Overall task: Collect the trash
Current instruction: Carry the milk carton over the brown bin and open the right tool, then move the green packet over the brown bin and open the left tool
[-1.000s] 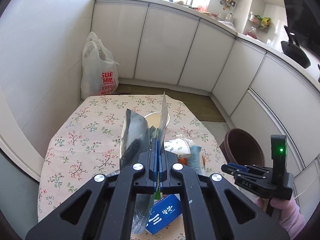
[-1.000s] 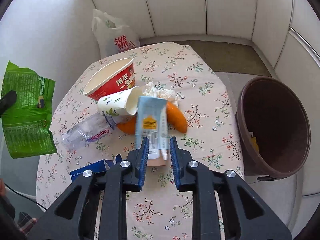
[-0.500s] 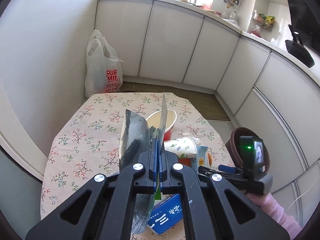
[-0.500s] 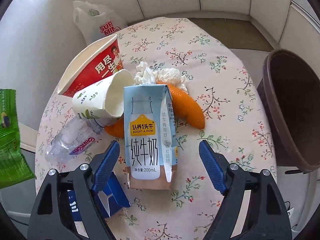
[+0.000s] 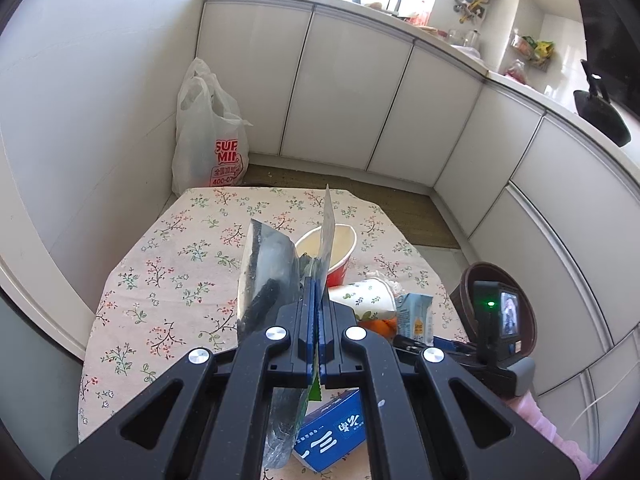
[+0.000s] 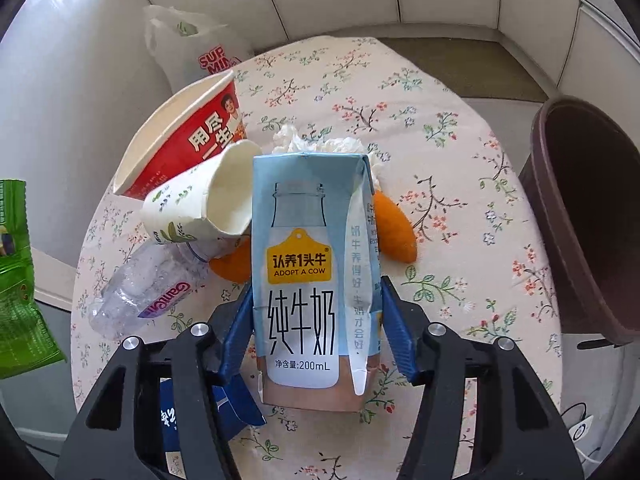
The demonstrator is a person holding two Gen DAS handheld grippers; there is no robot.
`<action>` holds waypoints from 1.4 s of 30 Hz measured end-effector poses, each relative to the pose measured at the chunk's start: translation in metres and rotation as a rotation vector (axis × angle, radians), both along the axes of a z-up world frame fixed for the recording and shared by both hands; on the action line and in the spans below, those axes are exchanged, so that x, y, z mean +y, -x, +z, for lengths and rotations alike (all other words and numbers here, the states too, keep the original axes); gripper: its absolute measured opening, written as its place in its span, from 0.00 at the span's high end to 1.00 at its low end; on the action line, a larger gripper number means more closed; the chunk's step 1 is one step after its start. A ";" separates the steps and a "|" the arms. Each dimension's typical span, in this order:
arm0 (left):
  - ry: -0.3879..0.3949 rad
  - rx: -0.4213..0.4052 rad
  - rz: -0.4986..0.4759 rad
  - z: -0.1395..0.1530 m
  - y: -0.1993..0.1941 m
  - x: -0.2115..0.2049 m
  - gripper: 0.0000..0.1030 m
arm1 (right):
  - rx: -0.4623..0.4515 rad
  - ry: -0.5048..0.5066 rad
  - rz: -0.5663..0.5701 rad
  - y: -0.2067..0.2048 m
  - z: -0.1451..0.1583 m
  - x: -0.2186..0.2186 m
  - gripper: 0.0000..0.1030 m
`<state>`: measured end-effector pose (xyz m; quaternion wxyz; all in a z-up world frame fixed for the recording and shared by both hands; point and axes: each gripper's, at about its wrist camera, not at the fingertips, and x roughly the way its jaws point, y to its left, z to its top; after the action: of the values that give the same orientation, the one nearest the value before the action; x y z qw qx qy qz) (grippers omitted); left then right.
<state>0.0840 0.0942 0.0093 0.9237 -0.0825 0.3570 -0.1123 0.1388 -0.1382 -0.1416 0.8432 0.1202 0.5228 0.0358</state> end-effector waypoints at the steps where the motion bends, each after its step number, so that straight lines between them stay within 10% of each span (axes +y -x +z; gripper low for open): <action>1: 0.003 -0.003 -0.001 0.000 0.000 -0.001 0.99 | -0.014 0.001 0.000 0.003 0.006 -0.004 0.46; 11: 0.022 -0.031 -0.044 0.004 -0.003 -0.034 0.99 | -0.265 0.120 -0.207 0.038 0.093 -0.093 0.45; 19: 0.025 -0.035 -0.081 -0.003 -0.013 -0.069 0.99 | -0.336 0.306 -0.501 0.055 0.099 -0.174 0.43; 22: 0.035 -0.038 -0.105 -0.005 -0.016 -0.085 0.99 | -0.331 0.407 -0.553 0.061 0.099 -0.183 0.18; 27: 0.060 -0.031 -0.168 -0.011 -0.024 -0.124 0.99 | -0.366 0.557 -0.631 0.080 0.112 -0.200 0.07; 42: 0.171 0.049 -0.415 -0.011 -0.077 -0.340 0.99 | -0.306 0.421 -0.894 0.142 0.128 -0.314 0.07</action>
<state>0.1614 -0.2459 -0.0022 0.8614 -0.0879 0.3780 -0.3278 -0.0035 -0.4521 -0.0132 0.8489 0.1532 0.2867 -0.4167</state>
